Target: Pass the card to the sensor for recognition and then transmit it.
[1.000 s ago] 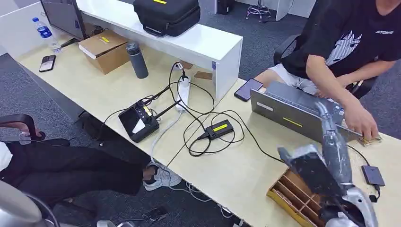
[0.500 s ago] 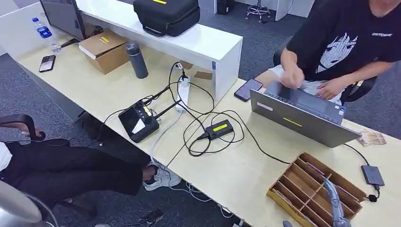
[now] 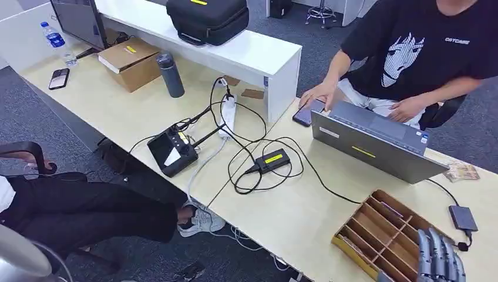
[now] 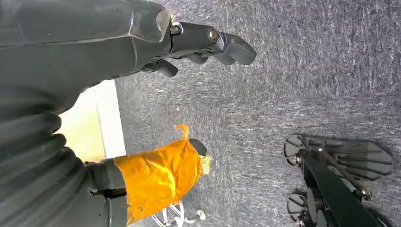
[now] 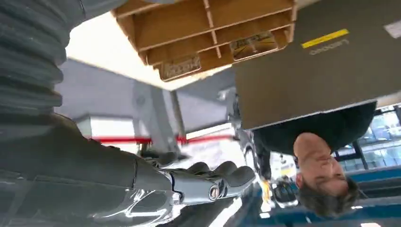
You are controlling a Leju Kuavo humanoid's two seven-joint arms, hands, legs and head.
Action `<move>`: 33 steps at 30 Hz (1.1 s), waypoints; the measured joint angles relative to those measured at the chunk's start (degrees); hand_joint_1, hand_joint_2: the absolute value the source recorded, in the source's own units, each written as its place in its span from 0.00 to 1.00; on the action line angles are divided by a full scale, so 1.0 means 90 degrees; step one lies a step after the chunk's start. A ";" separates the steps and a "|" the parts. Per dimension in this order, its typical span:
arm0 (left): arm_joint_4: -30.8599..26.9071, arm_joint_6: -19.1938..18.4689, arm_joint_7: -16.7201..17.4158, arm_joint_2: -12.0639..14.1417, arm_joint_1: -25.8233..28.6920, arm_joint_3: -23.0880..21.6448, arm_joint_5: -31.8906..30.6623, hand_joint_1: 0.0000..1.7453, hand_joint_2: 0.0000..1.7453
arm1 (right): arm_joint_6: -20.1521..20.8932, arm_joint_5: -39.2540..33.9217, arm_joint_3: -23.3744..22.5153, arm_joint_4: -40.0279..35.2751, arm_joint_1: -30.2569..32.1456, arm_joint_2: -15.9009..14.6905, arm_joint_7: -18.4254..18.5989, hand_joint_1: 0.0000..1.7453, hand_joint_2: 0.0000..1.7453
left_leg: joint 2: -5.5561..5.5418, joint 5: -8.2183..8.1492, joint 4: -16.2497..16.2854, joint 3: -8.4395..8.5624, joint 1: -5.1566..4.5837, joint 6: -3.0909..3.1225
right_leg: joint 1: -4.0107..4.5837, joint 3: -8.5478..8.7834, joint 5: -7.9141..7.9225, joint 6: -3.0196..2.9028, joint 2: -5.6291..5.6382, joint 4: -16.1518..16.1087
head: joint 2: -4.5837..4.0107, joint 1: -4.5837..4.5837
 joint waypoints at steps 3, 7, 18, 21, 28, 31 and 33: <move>0.0000 -0.0002 0.0000 -0.0012 -0.0001 0.0000 -0.0002 0.00 1.00 | -0.0048 0.0148 0.0114 0.0109 -0.0033 -0.0027 0.0065 0.00 1.00 | -0.0001 0.0000 0.0000 0.0000 0.0000 0.0000 | 0.0000 0.0000 0.0000 0.0000 -0.0001 0.0000 | 0.0000 0.0000; -0.0002 -0.0002 0.0000 -0.0019 -0.0001 0.0002 -0.0019 0.00 1.00 | -0.0092 0.0429 0.0253 0.0260 -0.0108 -0.0100 0.0099 0.00 1.00 | 0.0000 0.0000 0.0000 0.0000 0.0000 0.0000 | 0.0000 0.0000 0.0000 0.0000 -0.0001 0.0000 | 0.0000 0.0000; -0.0002 -0.0029 0.0000 -0.0019 -0.0001 0.0002 -0.0058 0.00 1.00 | 0.0039 0.0960 0.0534 0.0643 -0.0273 -0.0388 0.0616 0.00 1.00 | -0.0001 0.0000 0.0000 0.0000 0.0000 0.0000 | 0.0000 0.0000 0.0000 0.0000 -0.0002 0.0000 | 0.0000 0.0000; -0.0022 -0.0034 0.0000 -0.0019 -0.0001 0.0002 -0.0068 0.00 1.00 | 0.0148 0.0997 0.0536 0.0738 -0.0326 -0.0432 0.0899 0.00 1.00 | -0.0001 0.0000 0.0000 0.0000 0.0000 0.0000 | 0.0000 0.0000 0.0000 0.0000 -0.0002 0.0000 | 0.0000 -0.0002; -0.0032 -0.0039 0.0005 -0.0019 -0.0004 0.0005 -0.0078 0.00 1.00 | 0.0442 0.1000 0.0561 0.1010 -0.0482 -0.0542 0.1289 0.00 1.00 | -0.0001 0.0000 0.0000 0.0000 0.0000 0.0000 | 0.0000 0.0000 0.0000 0.0000 -0.0002 0.0000 | 0.0000 0.0000; -0.0034 -0.0039 0.0010 -0.0019 -0.0004 0.0005 -0.0078 0.00 1.00 | 0.0493 0.1002 0.0561 0.1102 -0.0521 -0.0561 0.1333 0.00 1.00 | -0.0001 0.0000 0.0000 0.0001 0.0000 0.0000 | 0.0000 0.0000 0.0000 0.0000 -0.0002 0.0000 | 0.0000 0.0000; -0.0036 -0.0039 0.0010 -0.0017 -0.0004 0.0005 -0.0080 0.00 1.00 | 0.0530 0.1000 0.0561 0.1163 -0.0547 -0.0571 0.1333 0.00 1.00 | -0.0001 0.0000 0.0000 0.0001 0.0000 0.0000 | 0.0000 0.0000 0.0000 0.0000 -0.0001 0.0000 | 0.0000 -0.0002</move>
